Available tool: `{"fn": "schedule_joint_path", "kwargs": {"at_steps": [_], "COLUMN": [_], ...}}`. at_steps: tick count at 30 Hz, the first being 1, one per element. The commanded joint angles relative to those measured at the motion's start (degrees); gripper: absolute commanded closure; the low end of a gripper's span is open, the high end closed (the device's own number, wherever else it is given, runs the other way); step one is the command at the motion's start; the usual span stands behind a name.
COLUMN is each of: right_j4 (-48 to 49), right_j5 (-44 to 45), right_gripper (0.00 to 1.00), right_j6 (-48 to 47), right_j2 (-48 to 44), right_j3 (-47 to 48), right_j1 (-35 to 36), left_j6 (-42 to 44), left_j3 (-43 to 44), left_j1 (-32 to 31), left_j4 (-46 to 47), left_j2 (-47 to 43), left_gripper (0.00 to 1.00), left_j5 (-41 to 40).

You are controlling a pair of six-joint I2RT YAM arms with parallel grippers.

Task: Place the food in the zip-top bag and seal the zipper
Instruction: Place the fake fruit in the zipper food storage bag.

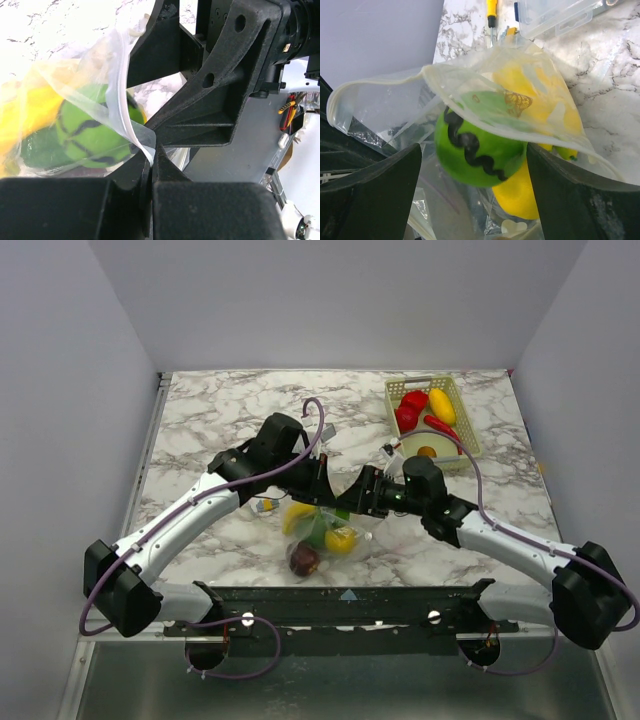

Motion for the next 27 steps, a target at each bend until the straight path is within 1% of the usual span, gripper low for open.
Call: {"fn": "schedule_joint_path", "kwargs": {"at_steps": [1, 3, 8, 10, 16, 21, 24, 27], "right_j4": [-2.56, -4.13, -7.51, -9.80, -21.05, -25.57, -29.84, -34.28], "right_j5": [3.17, 3.90, 7.30, 9.94, 18.62, 25.42, 31.23, 36.35], "right_gripper": [0.10, 0.07, 0.06, 0.07, 0.10, 0.10, 0.09, 0.08], "right_j6": [-1.56, -2.05, -2.68, -2.90, -5.37, -7.73, -9.49, -11.09], "right_j2": [-2.29, -2.94, -5.81, -7.31, -11.39, -15.16, -14.67, -12.17], "right_j3": [1.85, 1.98, 2.08, 2.49, 5.95, 8.51, 11.82, 16.51], "right_j1": [0.51, 0.49, 0.46, 0.51, 0.51, 0.42, -0.27, -2.39], "left_j6": [0.70, 0.70, 0.87, 0.87, 0.96, 1.05, 1.05, 1.21], "left_j3": [1.52, 1.28, 0.92, 0.65, 0.22, 0.11, 0.02, -0.02], "left_j1": [-0.47, -0.49, -0.45, -0.45, -0.44, -0.40, -0.35, -0.37], "left_j4": [0.58, 0.71, 0.72, 0.93, 0.86, 0.89, 0.89, 0.99], "left_j2": [-1.58, -1.60, -1.51, -1.43, -0.98, -0.58, -0.45, -0.56], "left_gripper": [1.00, 1.00, 1.00, 1.00, 1.00, 1.00, 1.00, 1.00], "left_j5": [-0.97, -1.03, -1.17, -1.23, -0.95, -0.82, -0.44, -0.16]}}
